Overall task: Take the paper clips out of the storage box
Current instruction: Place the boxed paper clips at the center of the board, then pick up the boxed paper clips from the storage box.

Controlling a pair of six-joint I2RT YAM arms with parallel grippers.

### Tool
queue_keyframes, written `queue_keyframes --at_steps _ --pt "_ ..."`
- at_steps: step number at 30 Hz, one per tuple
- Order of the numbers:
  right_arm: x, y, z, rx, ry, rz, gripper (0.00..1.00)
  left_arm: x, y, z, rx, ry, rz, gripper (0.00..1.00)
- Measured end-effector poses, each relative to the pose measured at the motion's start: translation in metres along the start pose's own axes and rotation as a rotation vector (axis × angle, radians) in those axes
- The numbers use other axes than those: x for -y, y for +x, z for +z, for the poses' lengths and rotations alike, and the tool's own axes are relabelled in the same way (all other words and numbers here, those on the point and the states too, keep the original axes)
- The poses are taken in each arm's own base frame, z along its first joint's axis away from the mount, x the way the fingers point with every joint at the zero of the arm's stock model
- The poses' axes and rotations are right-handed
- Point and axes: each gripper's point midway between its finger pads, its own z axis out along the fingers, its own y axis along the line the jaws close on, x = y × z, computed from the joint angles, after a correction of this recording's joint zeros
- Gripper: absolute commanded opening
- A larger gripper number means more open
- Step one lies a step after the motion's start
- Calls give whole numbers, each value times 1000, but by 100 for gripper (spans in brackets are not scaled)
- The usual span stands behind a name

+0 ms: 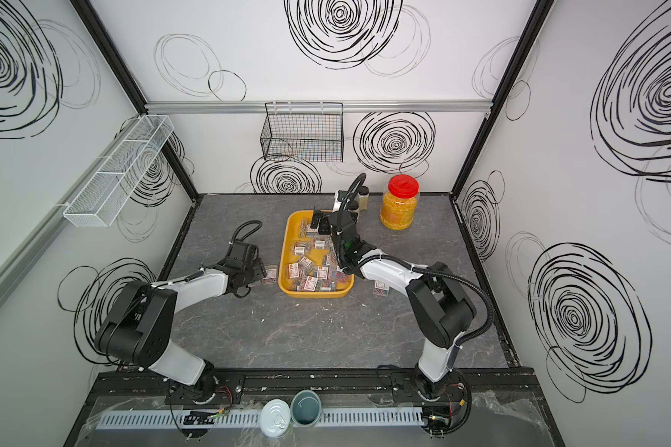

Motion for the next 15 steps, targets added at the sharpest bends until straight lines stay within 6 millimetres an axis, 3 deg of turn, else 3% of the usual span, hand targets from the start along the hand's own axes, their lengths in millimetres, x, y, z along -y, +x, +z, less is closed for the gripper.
queue_keyframes --at_steps 8,15 --pt "17 31 -8 -110 48 30 87 13 5 1 -13 84 -6 73" --pt "26 59 -15 -220 99 39 87 12 -2 -16 16 106 -2 74"
